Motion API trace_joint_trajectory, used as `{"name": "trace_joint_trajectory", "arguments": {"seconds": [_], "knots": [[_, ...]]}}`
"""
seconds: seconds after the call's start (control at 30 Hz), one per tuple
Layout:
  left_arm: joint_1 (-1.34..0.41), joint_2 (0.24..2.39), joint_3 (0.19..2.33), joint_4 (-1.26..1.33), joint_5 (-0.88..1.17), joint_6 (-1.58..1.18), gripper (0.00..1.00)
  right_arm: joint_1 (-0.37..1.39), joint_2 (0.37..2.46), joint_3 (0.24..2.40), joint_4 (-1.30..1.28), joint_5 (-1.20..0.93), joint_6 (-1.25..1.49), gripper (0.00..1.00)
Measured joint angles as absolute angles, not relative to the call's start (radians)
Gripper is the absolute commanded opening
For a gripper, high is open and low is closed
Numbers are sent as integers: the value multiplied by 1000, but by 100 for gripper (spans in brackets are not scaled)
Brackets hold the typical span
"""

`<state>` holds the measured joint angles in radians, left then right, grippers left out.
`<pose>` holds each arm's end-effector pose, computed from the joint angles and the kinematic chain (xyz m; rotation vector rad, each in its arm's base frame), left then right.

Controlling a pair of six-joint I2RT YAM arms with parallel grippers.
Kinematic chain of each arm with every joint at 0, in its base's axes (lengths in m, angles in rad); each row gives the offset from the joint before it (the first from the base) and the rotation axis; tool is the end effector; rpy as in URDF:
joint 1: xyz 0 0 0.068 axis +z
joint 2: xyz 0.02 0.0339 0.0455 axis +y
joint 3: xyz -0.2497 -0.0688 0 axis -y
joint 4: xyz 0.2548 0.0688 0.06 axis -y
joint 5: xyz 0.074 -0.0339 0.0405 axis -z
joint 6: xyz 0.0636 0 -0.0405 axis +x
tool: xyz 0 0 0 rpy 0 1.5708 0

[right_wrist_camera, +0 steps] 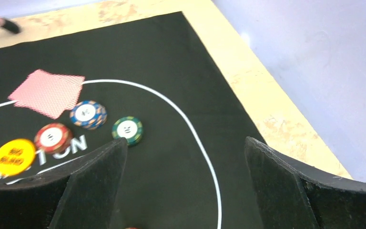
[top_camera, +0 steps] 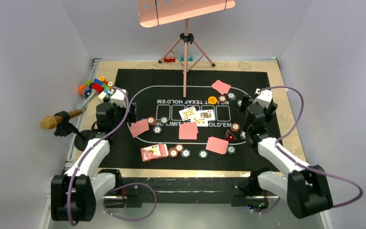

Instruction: Distribute texas hold em gaming equipment

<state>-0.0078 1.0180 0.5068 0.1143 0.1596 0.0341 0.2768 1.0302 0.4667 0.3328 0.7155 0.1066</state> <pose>0.2665 -0.0122 0.2008 0.1455 1.9596 -0.1397 0.2593 0.0303 0.2143 0.3543 1.7222 -0.3642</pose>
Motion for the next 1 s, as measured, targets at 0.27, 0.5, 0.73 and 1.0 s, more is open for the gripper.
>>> {"name": "trace_joint_trajectory", "arguments": {"seconds": [0.27,0.5,0.73,1.0], "knots": [[-8,1116,324,491,142,35,100,227,1233,415,656,770,81,98],[-7,1243,293,727,141,38,100,221,1375,414,846,786,64,98],[-7,1340,241,929,152,45,99,220,1397,364,987,783,38,98],[-7,1348,233,949,155,46,100,210,1381,184,1259,657,-23,98]]}}
